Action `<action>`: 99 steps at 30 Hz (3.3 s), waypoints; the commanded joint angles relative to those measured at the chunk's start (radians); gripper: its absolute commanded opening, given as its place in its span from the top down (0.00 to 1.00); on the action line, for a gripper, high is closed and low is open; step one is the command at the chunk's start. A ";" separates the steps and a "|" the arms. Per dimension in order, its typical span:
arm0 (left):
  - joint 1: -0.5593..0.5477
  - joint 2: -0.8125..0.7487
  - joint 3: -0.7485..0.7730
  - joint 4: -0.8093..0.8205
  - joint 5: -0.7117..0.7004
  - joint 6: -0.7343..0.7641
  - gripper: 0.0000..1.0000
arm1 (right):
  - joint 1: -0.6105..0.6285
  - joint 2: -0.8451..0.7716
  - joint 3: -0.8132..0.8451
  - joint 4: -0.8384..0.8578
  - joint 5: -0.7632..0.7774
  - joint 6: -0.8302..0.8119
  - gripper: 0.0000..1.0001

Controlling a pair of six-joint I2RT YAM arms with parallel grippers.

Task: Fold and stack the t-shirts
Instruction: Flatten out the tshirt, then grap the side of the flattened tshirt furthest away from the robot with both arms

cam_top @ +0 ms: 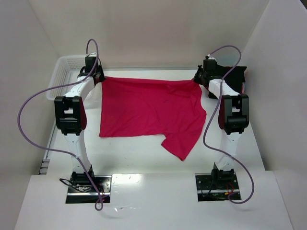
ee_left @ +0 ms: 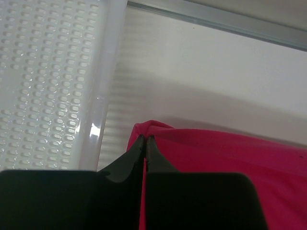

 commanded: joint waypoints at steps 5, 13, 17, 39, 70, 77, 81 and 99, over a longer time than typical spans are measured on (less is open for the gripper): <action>0.005 0.003 -0.017 0.033 0.002 -0.007 1.00 | -0.010 -0.011 0.046 0.028 -0.008 -0.015 1.00; 0.014 0.003 -0.037 0.033 0.020 0.002 1.00 | -0.028 0.074 0.145 -0.004 -0.017 -0.024 1.00; 0.014 0.015 -0.008 0.033 0.029 0.002 1.00 | -0.028 0.128 0.231 -0.015 -0.018 -0.024 1.00; 0.014 0.098 0.073 0.014 0.048 0.002 1.00 | -0.028 0.122 0.284 -0.126 -0.125 -0.033 0.11; 0.014 0.107 0.073 0.023 0.057 0.011 1.00 | 0.022 0.167 0.130 -0.080 -0.157 0.019 0.20; 0.014 0.107 0.073 0.023 0.057 0.011 1.00 | 0.013 0.176 0.121 -0.090 -0.136 0.019 0.20; 0.014 0.107 0.073 0.023 0.057 0.011 1.00 | 0.002 0.176 0.121 -0.090 -0.133 0.039 0.20; 0.014 0.116 0.092 0.005 0.057 0.011 1.00 | -0.007 0.285 0.245 -0.160 -0.200 0.057 0.43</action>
